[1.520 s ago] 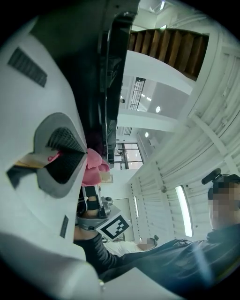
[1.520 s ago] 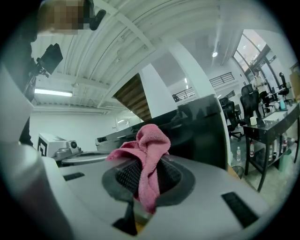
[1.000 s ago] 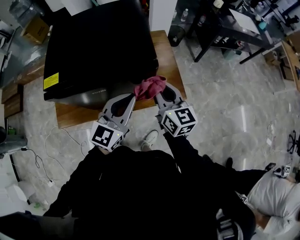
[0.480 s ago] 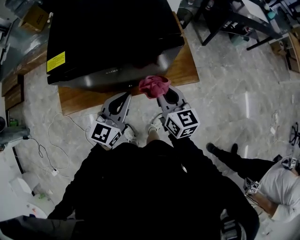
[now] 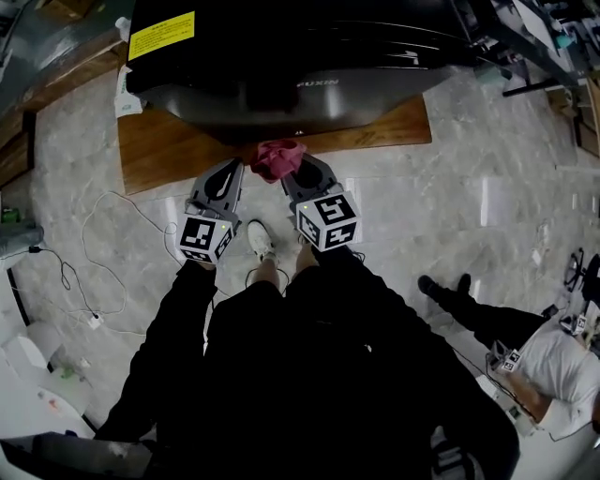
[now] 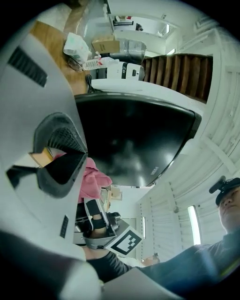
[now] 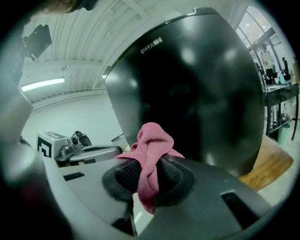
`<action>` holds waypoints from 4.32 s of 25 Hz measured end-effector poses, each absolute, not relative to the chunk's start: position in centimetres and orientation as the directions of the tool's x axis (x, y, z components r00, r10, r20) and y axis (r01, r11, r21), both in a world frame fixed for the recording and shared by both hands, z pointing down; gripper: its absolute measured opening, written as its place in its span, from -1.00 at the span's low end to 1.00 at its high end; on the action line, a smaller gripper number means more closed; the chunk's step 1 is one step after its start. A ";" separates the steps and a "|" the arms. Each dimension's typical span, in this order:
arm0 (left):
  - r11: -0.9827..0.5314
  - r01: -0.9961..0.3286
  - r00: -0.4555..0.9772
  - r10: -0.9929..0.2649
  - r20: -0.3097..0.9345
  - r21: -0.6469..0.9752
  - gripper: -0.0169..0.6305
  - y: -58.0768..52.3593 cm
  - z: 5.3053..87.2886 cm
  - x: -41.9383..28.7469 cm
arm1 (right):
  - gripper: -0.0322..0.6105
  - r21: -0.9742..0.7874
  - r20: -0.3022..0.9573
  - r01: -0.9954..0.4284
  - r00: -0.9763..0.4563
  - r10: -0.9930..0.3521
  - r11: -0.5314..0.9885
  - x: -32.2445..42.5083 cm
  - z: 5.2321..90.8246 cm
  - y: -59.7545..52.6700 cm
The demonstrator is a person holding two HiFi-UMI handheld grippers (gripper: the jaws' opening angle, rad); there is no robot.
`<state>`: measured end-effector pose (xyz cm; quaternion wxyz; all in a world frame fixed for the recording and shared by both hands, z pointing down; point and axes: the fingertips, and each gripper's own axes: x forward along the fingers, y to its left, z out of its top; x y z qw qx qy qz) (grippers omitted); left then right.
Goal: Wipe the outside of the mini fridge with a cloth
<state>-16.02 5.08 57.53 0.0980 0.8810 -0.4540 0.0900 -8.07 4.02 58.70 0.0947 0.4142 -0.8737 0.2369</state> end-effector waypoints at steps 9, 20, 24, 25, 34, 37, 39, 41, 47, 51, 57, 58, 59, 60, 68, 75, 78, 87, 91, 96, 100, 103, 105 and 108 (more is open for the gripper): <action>-0.513 -0.850 0.523 -0.789 0.323 0.123 -0.93 3.1 66.9 -21.4 | -0.71 -0.381 0.450 -0.784 -0.620 -0.643 0.489 -15.6 67.6 1.3; -0.499 -0.854 0.517 -0.786 0.339 0.144 -0.93 1.5 68.6 -21.0 | -0.72 -0.436 0.477 -0.805 -0.586 -0.655 0.403 -15.9 70.6 -1.0; -0.530 -0.839 0.538 -0.770 0.343 0.126 -0.93 1.2 68.4 -18.5 | -0.72 -0.437 0.492 -0.809 -0.581 -0.648 0.392 -13.9 70.8 -1.1; -0.538 -0.834 0.543 -0.765 0.346 0.122 -0.93 1.1 68.4 -17.8 | -0.72 -0.439 0.493 -0.811 -0.577 -0.652 0.386 -13.2 70.8 -1.2; -0.621 -0.774 0.618 -0.698 0.362 0.126 -0.93 0.0 68.5 -8.7 | -0.72 -0.444 0.505 -0.846 -0.508 -0.698 0.294 -3.6 71.3 -2.3; -0.646 -0.753 0.640 -0.675 0.367 0.124 -0.93 -0.6 68.7 -4.5 | -0.72 -0.443 0.509 -0.856 -0.484 -0.712 0.266 0.7 71.6 -3.0; -0.656 -0.744 0.649 -0.667 0.366 0.126 -0.93 -1.1 68.8 -1.7 | -0.72 -0.442 0.518 -0.863 -0.467 -0.717 0.244 3.8 72.1 -3.5; -0.667 -0.734 0.660 -0.659 0.362 0.124 -0.93 -1.6 68.6 0.7 | -0.72 -0.439 0.525 -0.870 -0.450 -0.722 0.222 6.6 72.4 -4.0; -0.702 -0.699 0.695 -0.625 0.355 0.133 -0.93 -3.1 68.1 7.4 | -0.72 -0.396 0.544 -0.896 -0.404 -0.736 0.199 13.5 72.5 -5.4; -0.721 -0.679 0.713 -0.607 0.351 0.135 -0.93 -3.7 67.3 11.2 | -0.72 -0.381 0.553 -0.904 -0.390 -0.736 0.193 16.9 72.6 -6.2; -0.735 -0.666 0.723 -0.594 0.353 0.128 -0.93 -3.9 65.1 13.5 | -0.72 -0.377 0.533 -0.904 -0.390 -0.751 0.202 19.9 71.1 -6.5; -0.740 -0.660 0.728 -0.586 0.355 0.131 -0.93 -3.5 64.4 13.7 | -0.72 -0.373 0.521 -0.902 -0.397 -0.755 0.217 20.3 70.2 -6.2; -0.747 -0.651 0.735 -0.577 0.356 0.133 -0.93 -3.1 63.5 13.9 | -0.72 -0.368 0.507 -0.900 -0.405 -0.761 0.234 20.7 69.1 -5.8; -0.755 -0.642 0.743 -0.567 0.355 0.136 -0.93 -2.5 62.5 14.1 | -0.72 -0.361 0.490 -0.898 -0.413 -0.768 0.252 21.2 67.8 -5.4; -0.796 -0.576 0.806 -0.514 0.294 0.187 -0.93 2.9 52.3 14.9 | -0.72 -0.275 0.378 -0.879 -0.471 -0.797 0.389 23.8 55.4 -0.8; -0.838 -0.522 0.848 -0.488 0.209 0.159 -0.93 4.0 43.9 13.8 | -0.72 -0.145 0.260 -0.888 -0.461 -0.849 0.437 22.5 45.4 0.7; -0.866 -0.473 0.877 -0.447 0.174 0.159 -0.93 4.1 41.1 13.3 | -0.72 -0.098 0.231 -0.909 -0.418 -0.879 0.406 21.8 42.7 0.2; -0.898 -0.413 0.911 -0.409 0.058 0.154 -0.93 2.1 35.8 14.7 | -0.72 -0.038 0.165 -0.958 -0.288 -0.943 0.285 24.1 38.2 -2.9; -0.890 -0.425 0.904 -0.427 0.024 0.164 -0.93 1.6 34.7 16.1 | -0.72 -0.016 0.120 -0.954 -0.300 -0.946 0.301 24.5 36.0 -4.1; -0.878 -0.455 0.890 -0.456 0.032 0.150 -0.93 0.0 34.6 19.6 | -0.72 0.015 0.068 -0.912 -0.408 -0.910 0.410 26.2 34.1 -7.1; -0.848 -0.509 0.859 -0.510 0.031 0.148 -0.93 -1.5 33.9 22.7 | -0.72 0.038 0.050 -0.832 -0.551 -0.833 0.553 26.7 33.1 -10.0; -0.825 -0.553 0.833 -0.552 0.044 0.114 -0.93 -2.7 33.6 25.8 | -0.72 0.063 0.023 -0.732 -0.678 -0.735 0.678 26.8 32.1 -12.0; -0.794 -0.599 0.801 -0.597 0.053 0.104 -0.93 -4.0 33.6 26.9 | -0.72 0.067 -0.005 -0.665 -0.746 -0.666 0.744 26.5 31.5 -13.4; -0.739 -0.668 0.744 -0.664 0.068 0.090 -0.93 -5.7 33.9 27.3 | -0.72 0.085 -0.027 -0.548 -0.836 -0.548 0.832 24.6 31.1 -15.0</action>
